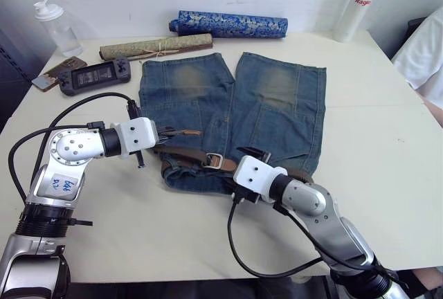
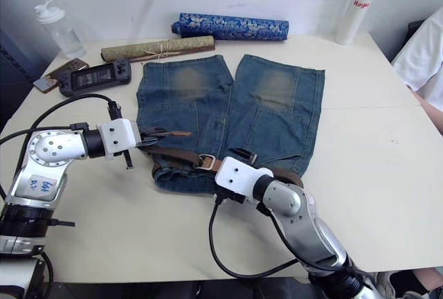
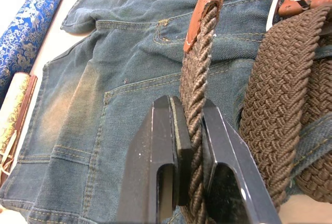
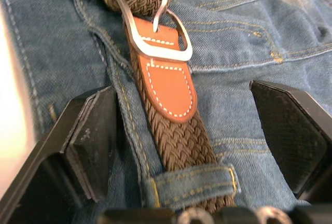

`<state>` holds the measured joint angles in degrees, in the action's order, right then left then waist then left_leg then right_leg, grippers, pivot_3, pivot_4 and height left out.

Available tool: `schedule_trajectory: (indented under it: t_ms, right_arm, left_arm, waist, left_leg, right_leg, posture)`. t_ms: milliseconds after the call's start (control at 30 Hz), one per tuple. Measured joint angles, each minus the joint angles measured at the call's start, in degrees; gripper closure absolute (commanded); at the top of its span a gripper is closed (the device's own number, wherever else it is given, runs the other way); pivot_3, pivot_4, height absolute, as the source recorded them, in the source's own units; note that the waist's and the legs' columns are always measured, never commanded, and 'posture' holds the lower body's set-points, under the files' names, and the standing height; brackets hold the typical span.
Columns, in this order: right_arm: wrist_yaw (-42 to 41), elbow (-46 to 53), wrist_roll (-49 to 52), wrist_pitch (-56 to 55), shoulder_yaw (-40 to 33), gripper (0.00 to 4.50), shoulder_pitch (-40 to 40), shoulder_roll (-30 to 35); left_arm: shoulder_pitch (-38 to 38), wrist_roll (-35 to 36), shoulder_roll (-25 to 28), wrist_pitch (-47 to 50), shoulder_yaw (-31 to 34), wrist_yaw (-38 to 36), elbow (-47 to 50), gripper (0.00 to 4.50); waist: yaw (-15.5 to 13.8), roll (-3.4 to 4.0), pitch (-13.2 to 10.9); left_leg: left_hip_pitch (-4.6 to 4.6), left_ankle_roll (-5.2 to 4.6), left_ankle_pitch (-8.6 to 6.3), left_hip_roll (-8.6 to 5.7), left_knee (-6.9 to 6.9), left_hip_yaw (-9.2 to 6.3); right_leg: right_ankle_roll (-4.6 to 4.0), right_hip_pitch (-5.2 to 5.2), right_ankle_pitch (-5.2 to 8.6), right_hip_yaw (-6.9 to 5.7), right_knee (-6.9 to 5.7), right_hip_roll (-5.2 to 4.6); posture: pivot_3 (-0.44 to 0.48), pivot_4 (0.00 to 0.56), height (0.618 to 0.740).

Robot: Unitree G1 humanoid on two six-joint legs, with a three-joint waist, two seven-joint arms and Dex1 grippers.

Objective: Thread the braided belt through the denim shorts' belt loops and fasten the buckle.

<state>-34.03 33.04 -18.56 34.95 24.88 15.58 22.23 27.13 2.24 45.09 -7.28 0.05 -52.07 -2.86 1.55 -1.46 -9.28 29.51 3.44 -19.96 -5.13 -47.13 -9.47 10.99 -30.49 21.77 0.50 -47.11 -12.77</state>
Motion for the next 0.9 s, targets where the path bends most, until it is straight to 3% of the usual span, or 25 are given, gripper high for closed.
schedule_trajectory:
  t_ms: [333, 433, 533, 700, 900]
  right_arm:
    - [2.29, -1.80, -2.36, -1.19, 1.85, 0.24, 1.94, -1.01]
    - [2.30, -1.97, -2.76, -1.16, 2.04, 0.82, 2.30, -1.22]
    - [2.26, -2.41, -3.00, -1.15, 2.23, 2.30, 3.38, -1.47]
    - [2.21, -2.77, -3.75, -1.13, 2.28, 4.34, 4.12, -1.48]
    - [1.83, -3.09, -4.14, -1.06, 2.41, 4.48, 5.31, -1.54]
  left_arm:
    - [-0.42, -0.05, 0.00, 0.28, -0.22, -0.03, 0.01, 4.50]
    - [-0.42, -0.10, -0.04, 0.32, -0.69, -0.02, 0.01, 4.50]
    - [-0.40, -0.30, -0.31, 0.31, -1.36, -0.02, 0.01, 4.50]
    - [0.56, -0.59, -0.65, 0.26, -2.45, -0.06, -0.32, 4.50]
    - [3.03, -0.82, -1.23, -0.04, -3.40, -0.20, -2.35, 4.50]
  waist:
    - [0.03, 0.00, 0.00]
    - [0.03, 0.00, 0.00]
    - [0.03, 0.00, 0.00]
    - [0.01, 0.00, 0.00]
    - [0.12, 0.00, 0.00]
  left_leg:
    - [0.00, 0.00, 0.00, 0.00, 0.00, -0.01]
    - [0.00, 0.00, 0.00, 0.00, 0.00, -0.01]
    - [0.00, 0.00, 0.00, 0.00, -0.01, -0.01]
    - [0.00, 0.00, 0.00, 0.00, -0.02, -0.02]
    - [0.00, 0.00, 0.00, 0.00, -0.02, -0.02]
  right_leg:
    - [0.00, 0.00, 0.00, 0.00, -0.02, 0.02]
    - [-0.01, -0.01, 0.00, 0.00, -0.03, 0.02]
    - [-0.01, -0.01, 0.00, 0.00, -0.04, 0.02]
    - [-0.01, 0.00, 0.01, 0.00, -0.06, 0.02]
    - [-0.02, -0.02, 0.01, 0.00, -0.10, 0.05]
  posture:
    - [0.000, 0.150, 0.637]
    - [0.000, 0.150, 0.637]
    - [0.000, 0.150, 0.637]
    - [0.000, 0.150, 0.637]
    - [0.000, 0.150, 0.637]
